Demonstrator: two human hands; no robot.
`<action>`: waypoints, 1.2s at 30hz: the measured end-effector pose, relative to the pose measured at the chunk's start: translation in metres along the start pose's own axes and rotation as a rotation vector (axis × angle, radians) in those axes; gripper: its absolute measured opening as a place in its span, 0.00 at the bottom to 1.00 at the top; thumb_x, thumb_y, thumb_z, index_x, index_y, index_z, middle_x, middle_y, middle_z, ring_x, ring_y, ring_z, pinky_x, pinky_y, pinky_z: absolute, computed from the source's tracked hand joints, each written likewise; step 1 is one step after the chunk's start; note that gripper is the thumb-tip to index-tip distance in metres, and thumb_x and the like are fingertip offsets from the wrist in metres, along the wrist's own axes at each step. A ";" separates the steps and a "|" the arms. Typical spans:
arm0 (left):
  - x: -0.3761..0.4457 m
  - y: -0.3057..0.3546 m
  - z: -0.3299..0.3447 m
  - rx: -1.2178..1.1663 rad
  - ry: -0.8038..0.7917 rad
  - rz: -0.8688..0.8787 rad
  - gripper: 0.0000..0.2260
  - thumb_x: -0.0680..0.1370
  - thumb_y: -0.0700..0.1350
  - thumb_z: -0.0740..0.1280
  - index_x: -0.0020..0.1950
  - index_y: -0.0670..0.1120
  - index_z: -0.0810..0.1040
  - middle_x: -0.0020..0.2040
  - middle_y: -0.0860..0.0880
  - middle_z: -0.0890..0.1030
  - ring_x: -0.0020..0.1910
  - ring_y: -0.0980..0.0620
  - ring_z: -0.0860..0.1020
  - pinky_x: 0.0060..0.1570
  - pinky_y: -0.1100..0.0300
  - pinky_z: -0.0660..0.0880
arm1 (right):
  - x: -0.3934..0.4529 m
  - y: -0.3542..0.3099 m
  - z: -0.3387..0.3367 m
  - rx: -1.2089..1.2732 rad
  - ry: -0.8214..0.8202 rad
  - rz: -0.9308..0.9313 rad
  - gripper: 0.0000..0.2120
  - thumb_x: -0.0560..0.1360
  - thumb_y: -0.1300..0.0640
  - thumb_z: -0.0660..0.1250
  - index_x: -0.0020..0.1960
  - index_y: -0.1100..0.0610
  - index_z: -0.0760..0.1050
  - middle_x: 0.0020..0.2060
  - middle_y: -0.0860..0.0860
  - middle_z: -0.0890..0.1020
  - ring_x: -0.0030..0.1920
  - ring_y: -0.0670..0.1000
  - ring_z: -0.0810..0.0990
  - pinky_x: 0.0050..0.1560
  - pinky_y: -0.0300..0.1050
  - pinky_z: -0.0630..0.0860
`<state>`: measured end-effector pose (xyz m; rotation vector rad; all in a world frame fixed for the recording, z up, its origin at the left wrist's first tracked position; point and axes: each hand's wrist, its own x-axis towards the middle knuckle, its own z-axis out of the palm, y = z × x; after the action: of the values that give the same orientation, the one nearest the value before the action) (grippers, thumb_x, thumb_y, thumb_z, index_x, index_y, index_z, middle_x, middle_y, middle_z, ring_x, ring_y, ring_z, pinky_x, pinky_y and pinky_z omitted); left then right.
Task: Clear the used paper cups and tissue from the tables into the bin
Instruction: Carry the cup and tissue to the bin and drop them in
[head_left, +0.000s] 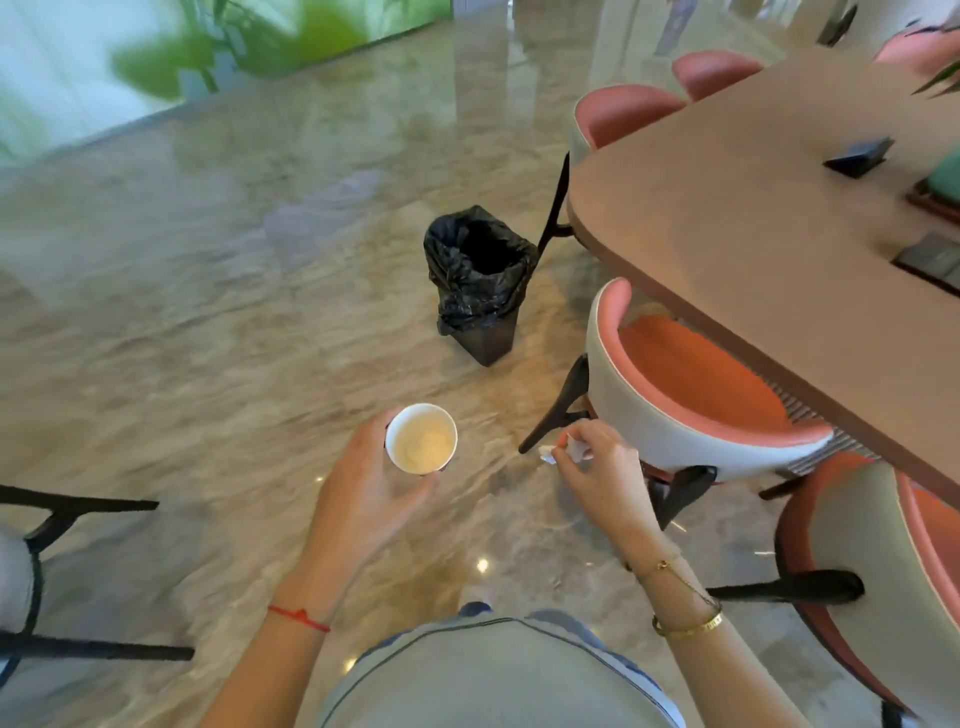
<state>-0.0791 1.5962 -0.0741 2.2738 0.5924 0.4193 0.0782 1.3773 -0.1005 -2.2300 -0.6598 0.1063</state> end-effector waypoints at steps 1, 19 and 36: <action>0.022 -0.002 0.000 0.004 -0.004 0.005 0.32 0.68 0.52 0.77 0.69 0.52 0.68 0.63 0.55 0.74 0.59 0.54 0.74 0.55 0.56 0.73 | 0.020 0.000 0.003 -0.003 0.007 0.001 0.06 0.74 0.54 0.68 0.40 0.49 0.73 0.38 0.42 0.76 0.44 0.42 0.74 0.43 0.37 0.73; 0.375 -0.019 0.060 0.018 0.012 -0.035 0.32 0.68 0.54 0.76 0.69 0.53 0.67 0.64 0.56 0.73 0.60 0.56 0.72 0.56 0.57 0.73 | 0.376 0.042 0.034 0.011 -0.064 0.031 0.07 0.74 0.60 0.68 0.39 0.55 0.72 0.37 0.45 0.75 0.43 0.49 0.74 0.47 0.48 0.74; 0.677 -0.061 0.118 0.063 -0.055 -0.086 0.33 0.68 0.56 0.76 0.70 0.54 0.66 0.66 0.54 0.73 0.62 0.54 0.72 0.57 0.59 0.72 | 0.674 0.078 0.081 0.004 -0.191 0.060 0.05 0.75 0.57 0.67 0.41 0.53 0.73 0.40 0.48 0.78 0.44 0.48 0.76 0.43 0.42 0.74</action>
<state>0.5261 1.9243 -0.1177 2.3020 0.6815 0.2984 0.6694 1.7202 -0.1230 -2.2538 -0.6940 0.3537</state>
